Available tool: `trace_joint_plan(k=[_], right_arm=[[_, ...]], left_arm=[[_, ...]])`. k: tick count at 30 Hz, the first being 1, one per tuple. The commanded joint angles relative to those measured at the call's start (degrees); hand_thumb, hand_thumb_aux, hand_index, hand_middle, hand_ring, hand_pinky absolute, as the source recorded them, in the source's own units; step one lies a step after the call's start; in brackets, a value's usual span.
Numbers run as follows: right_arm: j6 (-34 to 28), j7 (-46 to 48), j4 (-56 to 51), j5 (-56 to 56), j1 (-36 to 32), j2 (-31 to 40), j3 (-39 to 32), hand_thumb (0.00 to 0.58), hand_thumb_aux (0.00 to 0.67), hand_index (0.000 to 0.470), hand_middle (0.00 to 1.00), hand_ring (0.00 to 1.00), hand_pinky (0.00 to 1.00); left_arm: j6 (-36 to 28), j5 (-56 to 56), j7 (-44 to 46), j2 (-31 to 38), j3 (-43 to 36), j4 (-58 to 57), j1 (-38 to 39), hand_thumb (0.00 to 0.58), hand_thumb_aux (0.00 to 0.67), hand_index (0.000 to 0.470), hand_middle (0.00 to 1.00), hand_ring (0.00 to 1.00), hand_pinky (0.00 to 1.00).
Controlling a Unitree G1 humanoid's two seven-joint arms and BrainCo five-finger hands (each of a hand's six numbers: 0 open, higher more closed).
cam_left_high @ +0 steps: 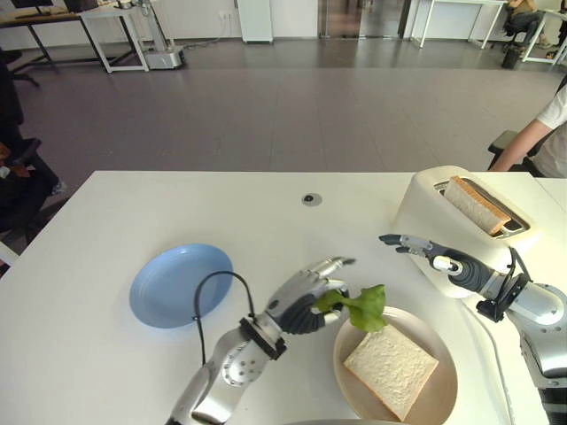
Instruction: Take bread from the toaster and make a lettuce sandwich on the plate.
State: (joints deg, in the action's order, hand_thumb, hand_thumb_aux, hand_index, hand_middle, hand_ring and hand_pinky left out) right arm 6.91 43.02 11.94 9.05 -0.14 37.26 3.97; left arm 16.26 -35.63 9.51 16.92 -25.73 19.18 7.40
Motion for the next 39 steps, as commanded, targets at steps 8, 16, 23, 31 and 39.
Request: trace_joint_plan(k=[8, 16, 23, 31, 39], right_arm=[[0.82, -0.41, -1.20, -0.04, -1.20, -0.37, -0.03, 0.000, 0.000, 0.000, 0.00, 0.00, 0.00], [0.96, 0.29, -0.88, -0.22, -0.66, -0.30, -0.92, 0.000, 0.000, 0.000, 0.00, 0.00, 0.00], [1.01, 0.81, -0.60, 0.05, -0.52, -0.05, -1.17, 0.000, 0.000, 0.000, 0.00, 0.00, 0.00], [1.14, 1.42, -0.37, 0.24, -0.88, 0.00, -1.10, 0.000, 0.000, 0.000, 0.00, 0.00, 0.00], [1.22, 1.57, -0.57, 0.22, -1.41, -0.28, -1.23, 0.000, 0.000, 0.000, 0.00, 0.00, 0.00]], left_arm=[[2.88, -1.50, 3.13, -4.19, -13.78, -10.78, -1.50, 0.580, 0.670, 0.470, 0.00, 0.00, 0.00], [2.62, -2.98, 0.45, -3.74, -13.00, -12.67, -1.23, 0.023, 0.013, 0.009, 0.00, 0.00, 0.00], [2.38, -3.35, -0.08, -3.46, -12.49, -12.05, -1.05, 0.000, 0.000, 0.000, 0.00, 0.00, 0.00], [2.54, -3.43, 0.24, -2.43, -12.74, -10.31, 0.26, 0.436, 0.336, 0.236, 0.00, 0.00, 0.00], [2.98, -4.04, -1.48, -2.60, -11.07, -7.16, -0.27, 0.580, 0.670, 0.470, 0.00, 0.00, 0.00]])
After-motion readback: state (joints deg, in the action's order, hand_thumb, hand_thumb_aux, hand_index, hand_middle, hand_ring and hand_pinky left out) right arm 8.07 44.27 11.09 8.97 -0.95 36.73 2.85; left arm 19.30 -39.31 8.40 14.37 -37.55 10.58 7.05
